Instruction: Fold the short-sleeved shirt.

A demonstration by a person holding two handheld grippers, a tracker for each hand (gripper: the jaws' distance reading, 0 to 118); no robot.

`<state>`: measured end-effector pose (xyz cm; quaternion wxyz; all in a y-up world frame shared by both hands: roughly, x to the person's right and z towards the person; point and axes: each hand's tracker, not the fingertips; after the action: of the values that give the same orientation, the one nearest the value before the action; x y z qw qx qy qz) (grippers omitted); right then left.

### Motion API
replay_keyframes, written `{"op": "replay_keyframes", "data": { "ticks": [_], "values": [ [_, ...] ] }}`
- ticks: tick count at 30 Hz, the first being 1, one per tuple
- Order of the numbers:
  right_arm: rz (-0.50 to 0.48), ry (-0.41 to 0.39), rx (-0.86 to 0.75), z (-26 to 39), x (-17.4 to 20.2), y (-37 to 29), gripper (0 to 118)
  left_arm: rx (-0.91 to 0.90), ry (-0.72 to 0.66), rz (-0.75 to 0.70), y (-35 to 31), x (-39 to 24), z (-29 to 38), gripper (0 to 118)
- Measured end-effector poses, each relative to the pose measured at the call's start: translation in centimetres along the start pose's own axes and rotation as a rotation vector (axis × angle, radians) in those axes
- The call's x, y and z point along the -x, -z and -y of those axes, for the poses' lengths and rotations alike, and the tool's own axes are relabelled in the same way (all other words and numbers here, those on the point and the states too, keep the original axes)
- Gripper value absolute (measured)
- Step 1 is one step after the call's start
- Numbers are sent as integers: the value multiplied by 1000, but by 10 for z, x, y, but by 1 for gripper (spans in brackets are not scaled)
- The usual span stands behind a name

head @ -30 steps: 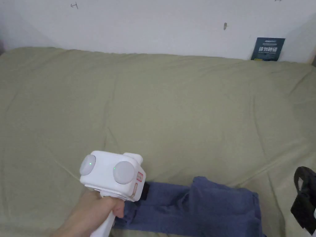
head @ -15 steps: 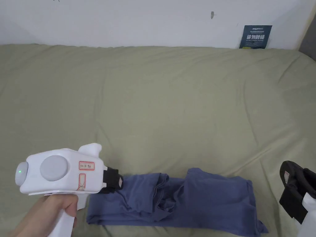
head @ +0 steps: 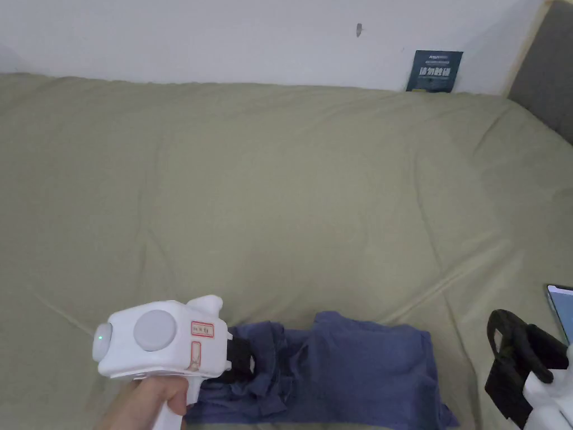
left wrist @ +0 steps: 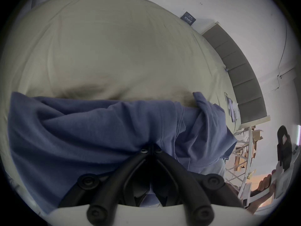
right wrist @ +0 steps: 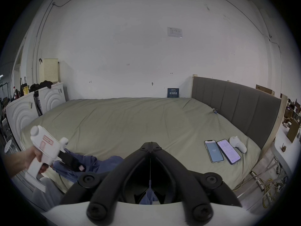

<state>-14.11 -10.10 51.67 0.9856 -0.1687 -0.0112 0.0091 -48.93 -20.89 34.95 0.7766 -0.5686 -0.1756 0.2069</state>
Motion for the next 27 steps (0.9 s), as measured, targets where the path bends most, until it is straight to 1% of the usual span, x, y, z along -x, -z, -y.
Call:
{"op": "replay_keyframes", "data": {
  "ticks": [2, 4, 6, 8, 10, 12, 13, 14, 16, 17, 18, 19, 22, 25, 26, 27],
  "values": [
    [-9, -2, -1, -3, 2, 1, 1, -79, 46, -11, -36, 7, 2, 0],
    [-13, -5, -6, -4, 6, 3, 1, -116, 15, -5, -78, 21, 11, 0],
    [-27, -4, -5, -5, 10, 5, 1, -175, -42, -30, -106, 46, 18, 0],
    [-43, -11, 7, -6, 16, 9, 1, -181, -89, -73, -119, 69, 25, 0],
    [-51, -28, 11, -6, 22, 11, 1, -167, -101, -86, -120, 92, 31, 0],
    [-55, -39, 17, -7, 25, 12, 1, -172, -136, -66, -116, 101, 34, 0],
    [-54, -43, 20, -7, 27, 12, 1, -181, -163, -13, -114, 107, 35, 9],
    [-55, -47, 21, -8, 28, 11, 1, -173, -158, 33, -110, 112, 35, 31],
    [-54, -51, 23, -9, 29, 11, 1, -142, -142, 93, -97, 118, 29, 116],
    [-52, -52, 24, -10, 29, 11, 1, -100, -151, 132, -89, 122, 27, 118],
    [-52, -53, 26, -10, 29, 11, 1, -110, -170, 185, -86, 126, 26, 117],
    [-49, -56, 30, -10, 30, 11, 1, -103, -200, 184, -81, 129, 23, 116],
    [-37, -64, 39, -11, 30, 9, 1, -89, -206, 195, -64, 135, 14, 116],
    [-30, -74, 47, -10, 29, 9, 1, -84, -226, 347, -57, 137, 7, 116],
    [-29, -75, 48, -10, 29, 9, 1, -71, -238, 378, -52, 136, 6, 114],
    [-28, -74, 51, -10, 28, 9, 1, -58, -259, 406, -47, 135, 6, 110]
  ]
}}
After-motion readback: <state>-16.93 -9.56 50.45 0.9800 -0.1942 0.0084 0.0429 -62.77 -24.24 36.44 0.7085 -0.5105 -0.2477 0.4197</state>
